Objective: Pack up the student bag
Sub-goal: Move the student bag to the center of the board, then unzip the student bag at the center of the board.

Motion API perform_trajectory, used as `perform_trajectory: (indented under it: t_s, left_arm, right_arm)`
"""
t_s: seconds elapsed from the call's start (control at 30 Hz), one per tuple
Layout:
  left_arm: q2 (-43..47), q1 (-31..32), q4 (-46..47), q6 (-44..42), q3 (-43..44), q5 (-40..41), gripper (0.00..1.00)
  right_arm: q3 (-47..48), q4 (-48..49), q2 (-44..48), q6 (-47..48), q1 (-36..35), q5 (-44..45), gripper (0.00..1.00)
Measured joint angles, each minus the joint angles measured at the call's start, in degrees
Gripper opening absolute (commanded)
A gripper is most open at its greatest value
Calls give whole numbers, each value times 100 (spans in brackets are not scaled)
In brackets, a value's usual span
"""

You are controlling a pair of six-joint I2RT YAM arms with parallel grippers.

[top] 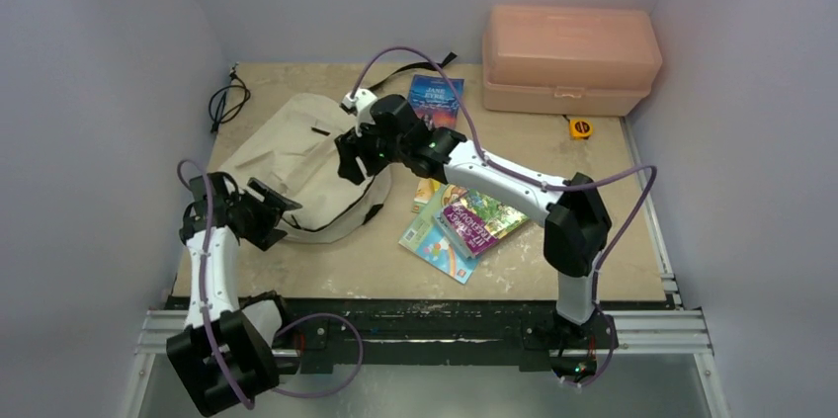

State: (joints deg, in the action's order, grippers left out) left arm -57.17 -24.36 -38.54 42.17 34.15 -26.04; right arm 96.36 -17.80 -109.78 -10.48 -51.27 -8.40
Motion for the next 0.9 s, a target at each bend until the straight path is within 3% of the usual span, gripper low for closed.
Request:
perform_trajectory:
  t_s: [0.17, 0.33, 0.47, 0.67, 0.9]
  left_arm:
    - [811, 0, -636, -153, 769, 673, 77]
    - [1134, 0, -1344, -332, 1593, 1845, 77]
    - [1093, 0, -1755, -503, 1864, 2459, 77]
    - [1075, 0, -1934, -761, 1878, 2605, 80]
    - [1084, 0, -1873, -894, 1834, 2400, 79]
  right_arm:
    - [-24, 927, 155, -157, -313, -503, 68]
    - [96, 1965, -625, -994, -518, -1003, 57]
    - [304, 2155, -1432, -1545, -654, -1062, 51]
    - [671, 2074, -2223, -1910, -848, -872, 50]
    - [1292, 1851, -2564, -1880, -1034, -485, 41]
